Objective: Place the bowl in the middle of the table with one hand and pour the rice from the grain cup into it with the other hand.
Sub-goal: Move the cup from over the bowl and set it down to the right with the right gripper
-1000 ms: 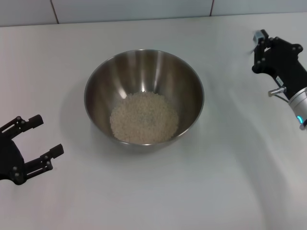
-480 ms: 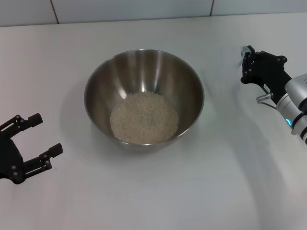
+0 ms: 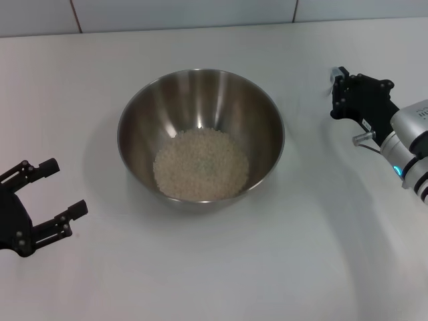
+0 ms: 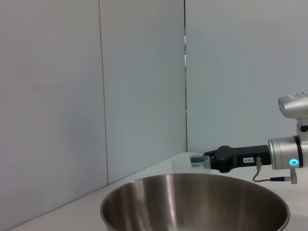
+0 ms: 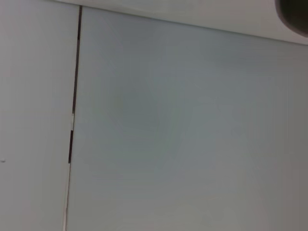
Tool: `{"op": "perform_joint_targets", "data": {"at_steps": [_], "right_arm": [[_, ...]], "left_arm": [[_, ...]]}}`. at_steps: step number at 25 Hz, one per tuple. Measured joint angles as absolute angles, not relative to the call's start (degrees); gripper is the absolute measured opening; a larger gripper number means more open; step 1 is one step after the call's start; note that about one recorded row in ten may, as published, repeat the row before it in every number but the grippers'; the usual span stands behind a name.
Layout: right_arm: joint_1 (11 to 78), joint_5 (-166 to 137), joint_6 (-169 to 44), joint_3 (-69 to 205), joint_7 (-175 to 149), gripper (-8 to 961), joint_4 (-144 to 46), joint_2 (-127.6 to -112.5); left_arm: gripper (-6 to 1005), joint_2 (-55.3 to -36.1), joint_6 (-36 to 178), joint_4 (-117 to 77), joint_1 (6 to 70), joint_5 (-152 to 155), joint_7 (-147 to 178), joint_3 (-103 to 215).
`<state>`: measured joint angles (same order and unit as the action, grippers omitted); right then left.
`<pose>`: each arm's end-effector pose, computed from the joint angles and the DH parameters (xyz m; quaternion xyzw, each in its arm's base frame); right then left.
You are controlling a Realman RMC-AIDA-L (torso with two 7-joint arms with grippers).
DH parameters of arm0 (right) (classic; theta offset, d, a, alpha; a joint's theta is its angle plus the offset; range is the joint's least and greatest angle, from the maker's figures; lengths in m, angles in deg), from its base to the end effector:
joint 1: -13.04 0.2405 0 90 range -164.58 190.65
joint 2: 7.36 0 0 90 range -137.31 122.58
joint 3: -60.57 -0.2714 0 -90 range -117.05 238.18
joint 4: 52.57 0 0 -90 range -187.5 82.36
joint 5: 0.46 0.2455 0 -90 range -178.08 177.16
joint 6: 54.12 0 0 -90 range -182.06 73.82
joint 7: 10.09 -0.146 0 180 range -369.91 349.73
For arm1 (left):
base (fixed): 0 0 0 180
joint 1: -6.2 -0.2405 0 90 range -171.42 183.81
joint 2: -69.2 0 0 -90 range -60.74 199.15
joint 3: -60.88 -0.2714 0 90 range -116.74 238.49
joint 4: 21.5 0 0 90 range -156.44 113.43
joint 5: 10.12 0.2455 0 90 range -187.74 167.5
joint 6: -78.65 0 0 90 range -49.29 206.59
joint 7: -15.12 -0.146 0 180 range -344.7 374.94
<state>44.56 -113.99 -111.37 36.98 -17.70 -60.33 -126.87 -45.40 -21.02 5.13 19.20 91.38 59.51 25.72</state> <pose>0.3451 0.3760 -0.0828 -0.7713 0.2313 0.2386 0.5429 -0.3828 0.2501 0.0207 -0.9068 -0.1048 -0.3112 0.2644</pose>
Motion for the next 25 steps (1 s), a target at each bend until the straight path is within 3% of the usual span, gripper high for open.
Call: {"op": "perform_joint_targets", "data": {"at_steps": [23, 25], "right_arm": [[44.2, -114.3, -108.5, 37.2, -18.5, 166, -60.9, -126.88], [43.9, -114.3, -108.5, 37.2, -18.5, 239, -60.9, -126.89]], "left_arm": [[813, -45.44, -21.7, 5.1, 18.8, 91.4, 59.8, 26.1], [813, -45.42, -21.7, 5.1, 18.8, 91.4, 59.8, 26.2]]}}
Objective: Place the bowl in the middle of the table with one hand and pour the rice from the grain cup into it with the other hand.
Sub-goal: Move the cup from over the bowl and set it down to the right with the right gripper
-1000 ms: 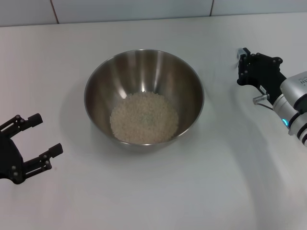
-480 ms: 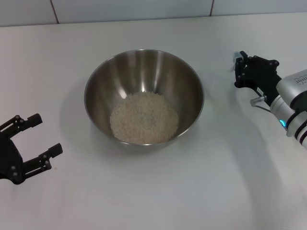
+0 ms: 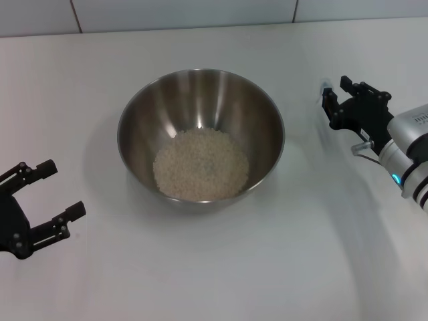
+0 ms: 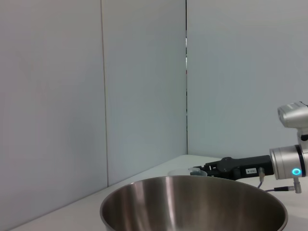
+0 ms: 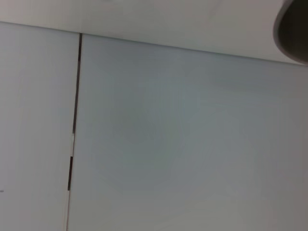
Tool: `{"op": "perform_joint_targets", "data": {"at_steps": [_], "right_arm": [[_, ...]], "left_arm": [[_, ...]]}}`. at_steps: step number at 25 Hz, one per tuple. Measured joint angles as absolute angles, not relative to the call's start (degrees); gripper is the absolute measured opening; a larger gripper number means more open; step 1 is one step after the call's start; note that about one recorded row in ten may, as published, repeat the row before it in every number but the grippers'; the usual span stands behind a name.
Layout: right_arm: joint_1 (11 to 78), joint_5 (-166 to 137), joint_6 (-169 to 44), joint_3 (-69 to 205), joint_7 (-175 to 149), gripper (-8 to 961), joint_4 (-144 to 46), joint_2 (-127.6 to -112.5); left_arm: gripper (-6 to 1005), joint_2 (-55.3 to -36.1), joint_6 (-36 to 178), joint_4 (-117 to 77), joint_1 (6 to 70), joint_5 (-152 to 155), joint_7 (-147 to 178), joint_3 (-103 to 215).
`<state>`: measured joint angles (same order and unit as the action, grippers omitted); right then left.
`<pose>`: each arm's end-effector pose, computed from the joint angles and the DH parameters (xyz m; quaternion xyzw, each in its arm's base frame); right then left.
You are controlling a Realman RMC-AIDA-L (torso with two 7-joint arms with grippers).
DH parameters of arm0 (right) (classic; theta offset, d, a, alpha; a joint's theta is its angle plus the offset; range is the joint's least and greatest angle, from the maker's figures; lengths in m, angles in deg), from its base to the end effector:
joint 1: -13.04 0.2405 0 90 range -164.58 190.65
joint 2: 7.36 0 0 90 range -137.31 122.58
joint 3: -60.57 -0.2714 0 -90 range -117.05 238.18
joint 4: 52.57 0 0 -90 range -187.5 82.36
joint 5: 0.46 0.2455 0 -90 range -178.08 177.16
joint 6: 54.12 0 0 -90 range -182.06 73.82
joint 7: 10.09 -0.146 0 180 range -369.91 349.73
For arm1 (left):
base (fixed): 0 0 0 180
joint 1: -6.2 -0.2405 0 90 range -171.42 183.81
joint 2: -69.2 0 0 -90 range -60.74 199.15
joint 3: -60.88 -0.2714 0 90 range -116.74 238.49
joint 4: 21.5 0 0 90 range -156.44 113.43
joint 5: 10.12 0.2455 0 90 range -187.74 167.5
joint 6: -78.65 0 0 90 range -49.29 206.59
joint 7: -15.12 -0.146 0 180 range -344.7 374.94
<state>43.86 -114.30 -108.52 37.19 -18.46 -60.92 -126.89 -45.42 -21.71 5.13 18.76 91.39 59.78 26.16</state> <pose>0.3526 0.3705 -0.0898 -0.7750 0.2544 0.2222 0.5341 -0.3837 0.2464 0.0219 -0.9046 -0.1086 -0.3159 0.2649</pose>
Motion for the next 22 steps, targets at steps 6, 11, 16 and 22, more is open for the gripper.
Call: {"op": "perform_joint_targets", "data": {"at_steps": [6, 11, 16, 22], "right_arm": [[42.2, -114.4, -109.5, 37.2, -18.5, 348, -61.6, -126.78], [40.4, -114.4, -113.1, 38.4, -18.6, 348, -62.0, -126.78], [38.1, -114.4, -116.6, 39.0, -18.7, 348, -62.9, -126.66], [35.2, -114.4, -122.6, 40.1, -20.0, 349, -63.1, -126.61]], "left_arm": [[813, -45.23, -21.9, 5.1, 18.7, 91.4, 59.8, 26.1], [813, -45.23, -21.9, 5.1, 18.7, 91.4, 59.7, 26.2], [813, -45.13, -21.9, 5.1, 18.6, 91.4, 59.7, 26.0], [813, -45.13, -22.0, 5.1, 18.6, 91.4, 59.5, 26.0]]}}
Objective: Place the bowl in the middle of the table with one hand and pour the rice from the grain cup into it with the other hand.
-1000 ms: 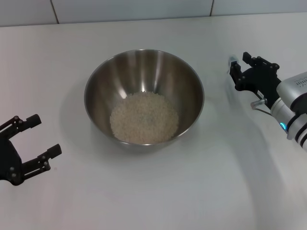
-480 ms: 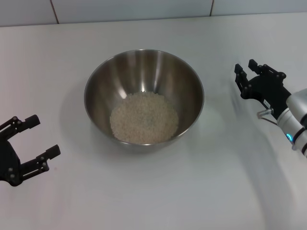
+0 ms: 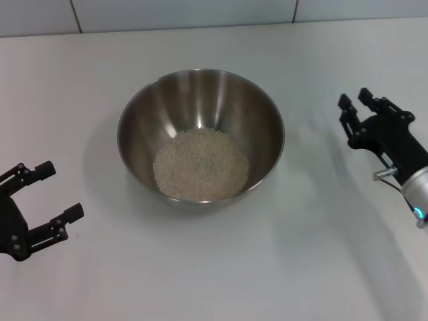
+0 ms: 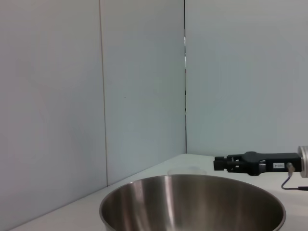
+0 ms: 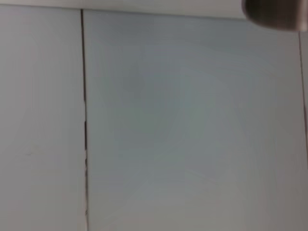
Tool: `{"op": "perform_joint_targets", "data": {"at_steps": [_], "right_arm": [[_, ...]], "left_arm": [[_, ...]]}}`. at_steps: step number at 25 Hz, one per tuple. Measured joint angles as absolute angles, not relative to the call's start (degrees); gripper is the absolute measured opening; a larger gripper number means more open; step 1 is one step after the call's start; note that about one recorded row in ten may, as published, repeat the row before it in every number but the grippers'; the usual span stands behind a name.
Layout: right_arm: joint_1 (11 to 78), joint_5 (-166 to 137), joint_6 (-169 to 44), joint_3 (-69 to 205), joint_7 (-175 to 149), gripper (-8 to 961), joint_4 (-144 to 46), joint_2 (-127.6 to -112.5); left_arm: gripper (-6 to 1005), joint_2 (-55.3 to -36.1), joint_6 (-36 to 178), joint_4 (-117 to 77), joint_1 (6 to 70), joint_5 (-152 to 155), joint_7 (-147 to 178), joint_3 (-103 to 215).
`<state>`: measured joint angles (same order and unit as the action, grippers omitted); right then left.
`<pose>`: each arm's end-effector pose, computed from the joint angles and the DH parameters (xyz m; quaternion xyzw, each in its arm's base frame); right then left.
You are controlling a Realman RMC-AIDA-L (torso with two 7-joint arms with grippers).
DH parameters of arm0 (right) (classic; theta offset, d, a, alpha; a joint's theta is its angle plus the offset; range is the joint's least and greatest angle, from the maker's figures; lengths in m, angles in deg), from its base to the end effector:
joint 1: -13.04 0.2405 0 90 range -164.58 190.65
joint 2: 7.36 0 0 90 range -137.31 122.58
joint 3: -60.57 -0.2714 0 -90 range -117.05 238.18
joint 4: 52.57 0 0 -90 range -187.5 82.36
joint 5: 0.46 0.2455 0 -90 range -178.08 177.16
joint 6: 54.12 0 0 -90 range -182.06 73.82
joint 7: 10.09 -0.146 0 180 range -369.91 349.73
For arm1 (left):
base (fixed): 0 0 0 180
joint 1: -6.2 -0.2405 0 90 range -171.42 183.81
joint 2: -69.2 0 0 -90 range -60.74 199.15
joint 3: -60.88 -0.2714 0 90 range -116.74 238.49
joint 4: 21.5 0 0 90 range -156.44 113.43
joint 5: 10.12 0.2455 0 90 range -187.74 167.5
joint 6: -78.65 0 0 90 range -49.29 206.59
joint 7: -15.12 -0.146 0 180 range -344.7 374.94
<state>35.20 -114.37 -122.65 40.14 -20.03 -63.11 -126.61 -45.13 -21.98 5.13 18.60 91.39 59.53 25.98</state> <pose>0.3639 0.3149 -0.0819 -0.7482 0.2462 0.2947 0.5410 -0.3847 0.2450 0.0237 -0.9057 -0.1058 -0.3142 0.2640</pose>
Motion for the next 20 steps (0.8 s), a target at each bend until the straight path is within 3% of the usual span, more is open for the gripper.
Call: {"op": "perform_joint_targets", "data": {"at_steps": [9, 20], "right_arm": [[29.9, -114.4, -135.5, 40.3, -24.0, 349, -62.1, -126.53], [28.9, -115.3, -143.0, 43.9, -30.0, 366, -56.4, -126.48]], "left_arm": [[813, -45.14, -22.2, 5.0, 18.5, 91.4, 59.4, 25.8], [813, -45.14, -22.1, 4.9, 18.5, 91.4, 59.4, 25.7]]}}
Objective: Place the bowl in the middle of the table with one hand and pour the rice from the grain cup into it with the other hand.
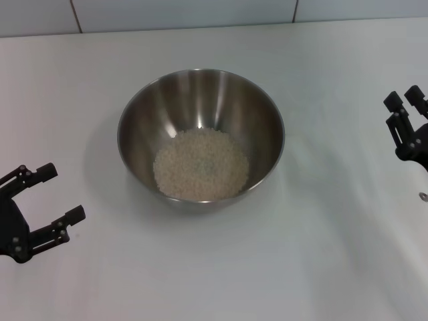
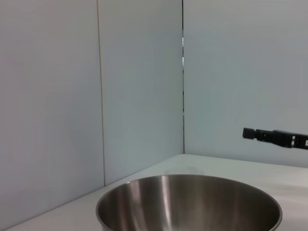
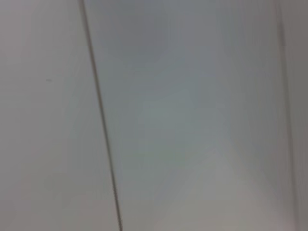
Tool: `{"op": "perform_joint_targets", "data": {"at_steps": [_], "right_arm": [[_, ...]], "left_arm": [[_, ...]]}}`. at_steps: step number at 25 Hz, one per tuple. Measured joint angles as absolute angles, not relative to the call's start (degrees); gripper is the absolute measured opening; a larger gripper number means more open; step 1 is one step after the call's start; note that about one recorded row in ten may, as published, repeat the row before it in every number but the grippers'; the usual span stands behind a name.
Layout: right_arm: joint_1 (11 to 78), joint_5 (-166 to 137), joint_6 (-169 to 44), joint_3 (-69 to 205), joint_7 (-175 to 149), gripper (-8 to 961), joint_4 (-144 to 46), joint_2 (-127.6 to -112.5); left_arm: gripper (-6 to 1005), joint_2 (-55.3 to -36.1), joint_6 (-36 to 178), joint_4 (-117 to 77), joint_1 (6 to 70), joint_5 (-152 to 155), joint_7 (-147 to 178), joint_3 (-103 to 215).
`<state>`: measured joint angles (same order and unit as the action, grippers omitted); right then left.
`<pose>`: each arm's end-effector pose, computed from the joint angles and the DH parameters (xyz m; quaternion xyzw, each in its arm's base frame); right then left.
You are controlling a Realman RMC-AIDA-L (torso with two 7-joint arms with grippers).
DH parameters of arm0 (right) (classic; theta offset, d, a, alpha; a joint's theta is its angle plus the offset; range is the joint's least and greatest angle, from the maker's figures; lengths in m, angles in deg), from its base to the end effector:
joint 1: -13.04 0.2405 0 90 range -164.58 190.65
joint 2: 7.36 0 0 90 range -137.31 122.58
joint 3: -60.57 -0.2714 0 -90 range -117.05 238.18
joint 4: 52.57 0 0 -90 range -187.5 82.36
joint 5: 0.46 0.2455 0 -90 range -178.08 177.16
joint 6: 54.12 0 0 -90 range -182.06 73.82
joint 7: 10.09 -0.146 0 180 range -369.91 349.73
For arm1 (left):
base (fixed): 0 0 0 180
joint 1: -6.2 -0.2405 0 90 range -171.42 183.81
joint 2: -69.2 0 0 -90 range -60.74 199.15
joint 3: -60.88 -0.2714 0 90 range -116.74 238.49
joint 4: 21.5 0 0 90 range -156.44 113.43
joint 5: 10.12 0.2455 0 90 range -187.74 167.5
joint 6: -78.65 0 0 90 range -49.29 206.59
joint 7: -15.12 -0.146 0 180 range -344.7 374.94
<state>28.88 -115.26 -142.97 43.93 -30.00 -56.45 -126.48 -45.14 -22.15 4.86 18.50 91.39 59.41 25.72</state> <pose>0.3750 0.2616 -0.0422 -0.7183 0.2100 0.3950 0.5327 -0.3846 0.2434 0.0222 -0.9060 -0.1066 -0.3156 0.2610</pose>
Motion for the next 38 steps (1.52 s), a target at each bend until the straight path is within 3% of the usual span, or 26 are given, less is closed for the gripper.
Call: {"op": "perform_joint_targets", "data": {"at_steps": [4, 14, 21, 38], "right_arm": [[31.5, -118.9, -148.3, 51.3, -43.8, 383, -45.1, -126.32], [34.6, -120.1, -153.8, 66.9, -49.0, 595, -34.7, -125.10], [36.1, -120.2, -154.2, 73.4, -50.2, 640, -32.7, -124.98], [38.1, -120.2, -154.3, 84.7, -54.0, 640, -29.5, -124.95]], "left_arm": [[813, -45.15, -22.2, 4.7, 18.7, 91.4, 59.4, 25.7], [813, -45.40, -21.9, 5.0, 19.3, 92.5, 59.4, 25.6], [813, -45.38, -21.9, 4.8, 19.7, 92.5, 59.4, 25.6], [813, -45.09, -22.2, 5.1, 20.3, 92.7, 59.4, 23.9]]}}
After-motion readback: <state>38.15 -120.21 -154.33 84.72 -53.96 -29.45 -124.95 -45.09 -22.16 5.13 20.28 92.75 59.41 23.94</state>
